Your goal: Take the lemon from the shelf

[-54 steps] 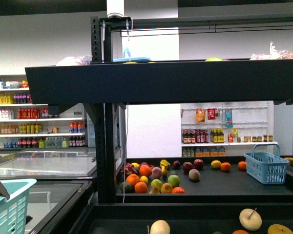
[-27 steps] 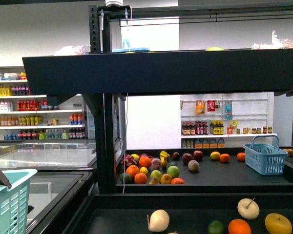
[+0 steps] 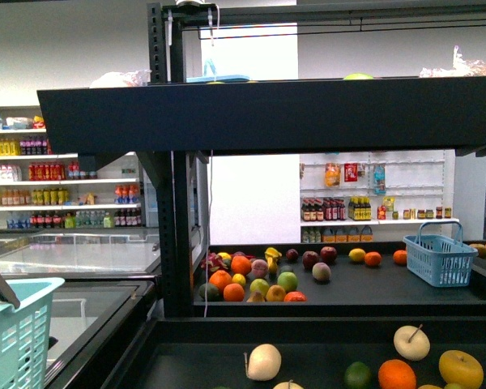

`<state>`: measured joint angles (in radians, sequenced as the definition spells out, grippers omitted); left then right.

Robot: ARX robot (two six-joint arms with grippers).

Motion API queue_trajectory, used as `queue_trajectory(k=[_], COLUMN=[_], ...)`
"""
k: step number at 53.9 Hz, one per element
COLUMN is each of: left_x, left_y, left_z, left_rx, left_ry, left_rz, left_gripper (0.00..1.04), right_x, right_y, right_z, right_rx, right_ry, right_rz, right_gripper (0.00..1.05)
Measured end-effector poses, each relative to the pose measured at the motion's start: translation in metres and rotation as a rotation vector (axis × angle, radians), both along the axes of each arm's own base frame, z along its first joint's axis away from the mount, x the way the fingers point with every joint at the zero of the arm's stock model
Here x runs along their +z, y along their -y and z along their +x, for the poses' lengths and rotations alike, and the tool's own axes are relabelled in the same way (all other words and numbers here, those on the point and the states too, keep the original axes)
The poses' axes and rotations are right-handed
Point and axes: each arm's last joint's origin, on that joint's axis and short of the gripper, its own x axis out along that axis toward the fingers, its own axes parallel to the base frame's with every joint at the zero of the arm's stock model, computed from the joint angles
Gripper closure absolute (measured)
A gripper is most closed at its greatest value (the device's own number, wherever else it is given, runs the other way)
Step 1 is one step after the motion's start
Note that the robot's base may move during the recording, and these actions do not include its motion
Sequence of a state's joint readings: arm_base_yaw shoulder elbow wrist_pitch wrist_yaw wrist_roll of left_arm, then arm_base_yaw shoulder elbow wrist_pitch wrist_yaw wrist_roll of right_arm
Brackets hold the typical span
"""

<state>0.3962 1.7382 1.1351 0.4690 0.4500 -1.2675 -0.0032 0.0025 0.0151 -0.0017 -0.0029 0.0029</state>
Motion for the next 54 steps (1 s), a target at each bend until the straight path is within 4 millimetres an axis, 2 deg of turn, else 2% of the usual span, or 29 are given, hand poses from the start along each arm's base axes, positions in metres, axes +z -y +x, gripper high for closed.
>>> queue_trajectory(k=[8, 16, 24, 33, 40, 47, 54], left_x=[0.012, 0.028, 0.050, 0.072, 0.068, 0.042, 0.028], left_y=[0.006, 0.023, 0.058, 0.109, 0.140, 0.173, 0.199], left_z=[-0.004, -0.015, -0.029, -0.048, -0.056, -0.058, -0.052], left_rx=[-0.030, -0.084, -0.227, -0.438, -0.560, -0.650, -0.713], left_ry=[0.028, 0.062, 0.139, 0.233, 0.214, 0.125, 0.112], left_rz=[0.033, 0.085, 0.172, 0.255, 0.289, 0.320, 0.362], left_gripper=[0.91, 0.92, 0.93, 0.93, 0.93, 0.93, 0.94], right_x=[0.000, 0.000, 0.000, 0.000, 0.000, 0.000, 0.000], right_y=[0.000, 0.000, 0.000, 0.000, 0.000, 0.000, 0.000], right_z=[0.000, 0.000, 0.000, 0.000, 0.000, 0.000, 0.000], right_rx=[0.000, 0.000, 0.000, 0.000, 0.000, 0.000, 0.000], right_ry=[0.000, 0.000, 0.000, 0.000, 0.000, 0.000, 0.000], right_rz=[0.000, 0.000, 0.000, 0.000, 0.000, 0.000, 0.000], right_gripper=[0.08, 0.08, 0.08, 0.08, 0.08, 0.08, 0.08])
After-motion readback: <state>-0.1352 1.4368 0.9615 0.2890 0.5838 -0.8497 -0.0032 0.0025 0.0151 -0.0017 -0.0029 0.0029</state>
